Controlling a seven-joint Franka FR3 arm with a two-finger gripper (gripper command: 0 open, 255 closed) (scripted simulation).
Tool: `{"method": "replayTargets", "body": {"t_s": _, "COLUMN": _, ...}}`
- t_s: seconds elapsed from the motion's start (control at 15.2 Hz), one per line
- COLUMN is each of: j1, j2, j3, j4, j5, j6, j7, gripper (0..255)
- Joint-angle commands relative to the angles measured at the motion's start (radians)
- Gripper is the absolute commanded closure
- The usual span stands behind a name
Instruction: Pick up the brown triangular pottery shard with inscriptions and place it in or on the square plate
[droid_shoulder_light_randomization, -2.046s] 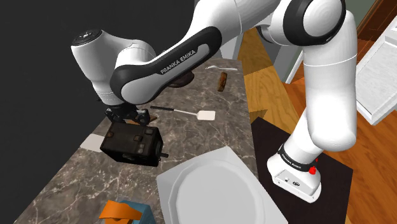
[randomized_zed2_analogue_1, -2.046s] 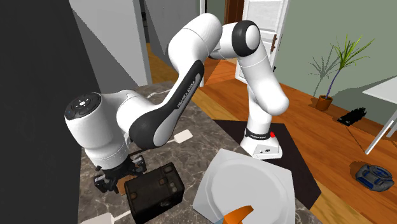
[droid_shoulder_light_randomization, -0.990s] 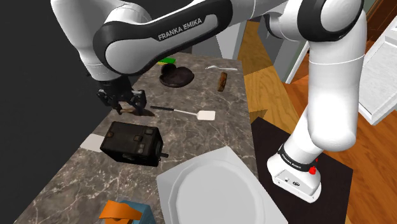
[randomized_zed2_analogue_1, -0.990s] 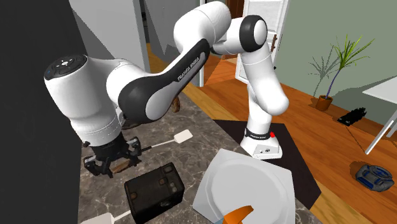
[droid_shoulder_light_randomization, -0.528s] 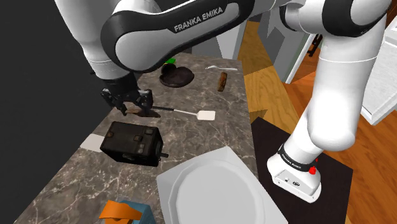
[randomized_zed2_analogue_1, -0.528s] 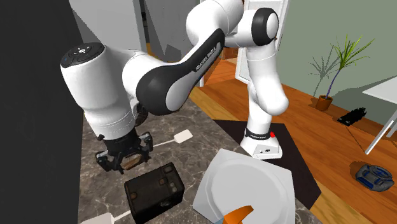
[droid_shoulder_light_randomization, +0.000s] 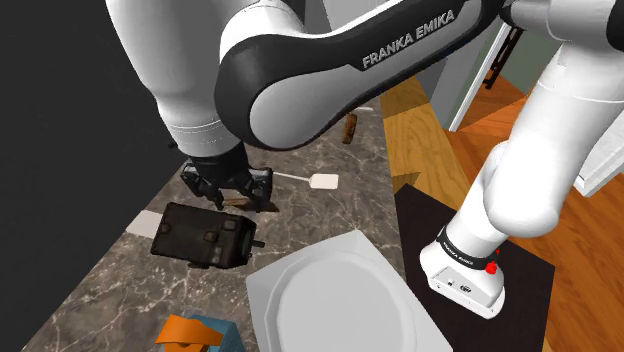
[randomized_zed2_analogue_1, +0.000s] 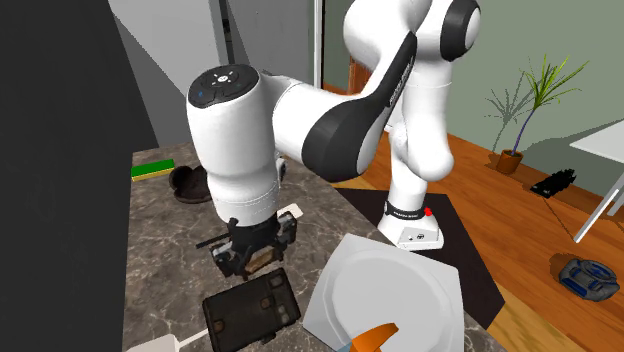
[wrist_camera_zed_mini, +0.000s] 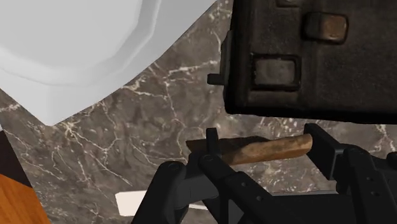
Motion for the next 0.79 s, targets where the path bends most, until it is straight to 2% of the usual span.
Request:
{"method": "replayTargets", "body": {"t_s": 0.0, "j1": 0.004, "j2": -0.071, "j3": 0.016, "j4": -0.072, "j5": 0.049, "j6": 0.016, "j7": 0.006, "gripper": 255}}
{"method": "replayTargets", "body": {"t_s": 0.33, "j1": 0.046, "j2": -0.213, "j3": 0.048, "j4": -0.190, "j5": 0.157, "j6": 0.025, "j7": 0.030, "gripper": 255}}
{"method": "replayTargets", "body": {"t_s": 0.73, "j1": 0.124, "j2": -0.361, "j3": 0.083, "j4": -0.290, "j5": 0.280, "j6": 0.008, "j7": 0.076, "gripper": 255}}
